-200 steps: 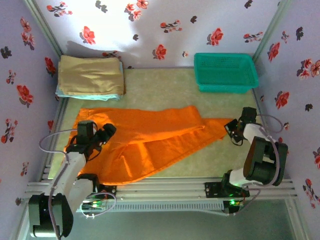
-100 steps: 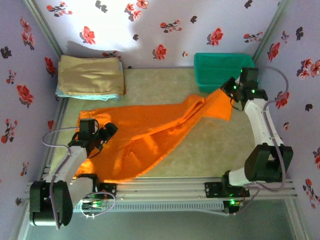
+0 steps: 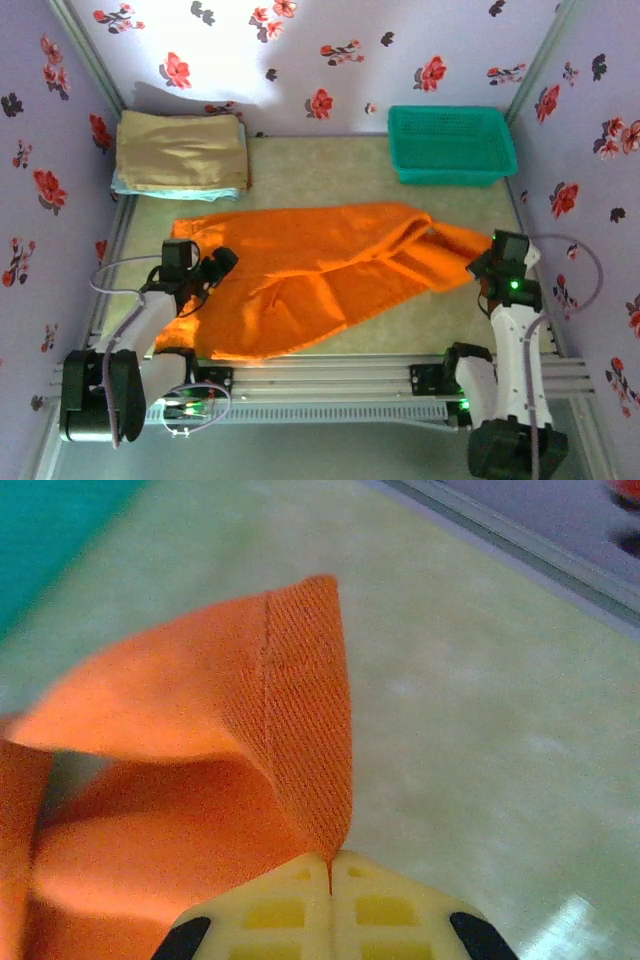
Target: Fold and stack the trousers
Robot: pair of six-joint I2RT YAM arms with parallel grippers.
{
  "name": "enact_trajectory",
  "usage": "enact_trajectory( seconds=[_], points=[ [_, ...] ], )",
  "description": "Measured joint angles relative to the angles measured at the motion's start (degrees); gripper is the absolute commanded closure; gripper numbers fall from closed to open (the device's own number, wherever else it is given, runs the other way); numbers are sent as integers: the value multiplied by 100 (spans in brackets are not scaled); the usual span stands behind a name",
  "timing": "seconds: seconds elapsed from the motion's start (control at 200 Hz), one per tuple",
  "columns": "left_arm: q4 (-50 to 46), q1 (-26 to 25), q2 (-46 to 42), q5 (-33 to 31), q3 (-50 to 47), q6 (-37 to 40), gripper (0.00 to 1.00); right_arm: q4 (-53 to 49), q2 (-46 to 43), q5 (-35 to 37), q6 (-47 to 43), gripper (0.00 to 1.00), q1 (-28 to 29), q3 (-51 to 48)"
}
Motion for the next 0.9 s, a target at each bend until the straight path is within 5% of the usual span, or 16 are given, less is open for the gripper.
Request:
enact_trajectory(
  seconds=[0.25,0.335,0.515,0.63,0.735,0.9],
  points=[
    [-92,0,-238,151,4,76,12,280,428,46,466,100,-730,-142],
    [-170,0,-452,186,9,109,12,411,503,35,612,58,-1023,-173],
    [-372,0,-673,245,24,111,12,564,588,-22,664,45,-1554,-271],
    [-413,-11,-686,293,24,85,12,614,398,-452,680,54,-1513,-214],
    [-343,-111,-675,304,7,-35,12,833,111,-800,776,59,-885,-205],
    [151,-256,-164,223,-142,-354,12,1801,966,-1213,1213,93,750,-411]
  ],
)
